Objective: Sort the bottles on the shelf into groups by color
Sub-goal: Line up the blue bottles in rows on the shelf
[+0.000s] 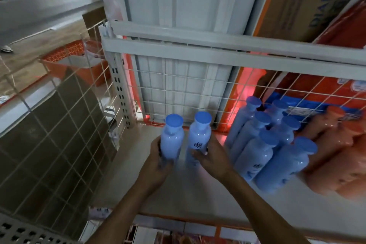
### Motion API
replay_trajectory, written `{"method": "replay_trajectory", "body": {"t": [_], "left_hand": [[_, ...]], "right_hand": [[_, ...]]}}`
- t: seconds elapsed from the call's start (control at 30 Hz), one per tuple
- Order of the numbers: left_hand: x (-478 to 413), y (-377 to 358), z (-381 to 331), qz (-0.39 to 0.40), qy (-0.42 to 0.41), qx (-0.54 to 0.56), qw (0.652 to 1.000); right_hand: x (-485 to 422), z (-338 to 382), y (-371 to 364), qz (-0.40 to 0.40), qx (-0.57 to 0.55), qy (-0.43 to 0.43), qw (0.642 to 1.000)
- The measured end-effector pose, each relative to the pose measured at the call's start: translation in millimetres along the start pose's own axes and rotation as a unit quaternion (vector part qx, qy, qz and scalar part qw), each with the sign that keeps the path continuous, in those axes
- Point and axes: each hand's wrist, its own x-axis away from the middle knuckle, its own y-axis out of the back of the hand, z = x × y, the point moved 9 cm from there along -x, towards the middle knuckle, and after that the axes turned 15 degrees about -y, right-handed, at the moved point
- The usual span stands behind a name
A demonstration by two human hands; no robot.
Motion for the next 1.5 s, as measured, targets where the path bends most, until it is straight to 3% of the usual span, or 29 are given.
{"method": "replay_trajectory", "body": {"t": [0.23, 0.53, 0.83, 1.5], "left_hand": [[0.2, 9.5, 6.0, -0.022, 0.013, -0.084, 0.996], [25.9, 0.4, 9.7, 0.041, 0.052, -0.015, 0.998], [25.5, -0.1, 3.3, 0.013, 0.062, -0.018, 0.998], [73.4, -154.9, -79.9, 0.086, -0.002, 0.002, 0.996]], "right_hand": [[23.3, -15.8, 5.6, -0.004, -0.007, -0.022, 1.000], [31.2, -17.0, 7.0, -0.020, -0.005, -0.035, 0.999], [62.6, -17.8, 17.4, -0.021, -0.001, -0.040, 0.999], [164.7, -99.8, 158.0, -0.097, 0.039, -0.101, 0.989]]}}
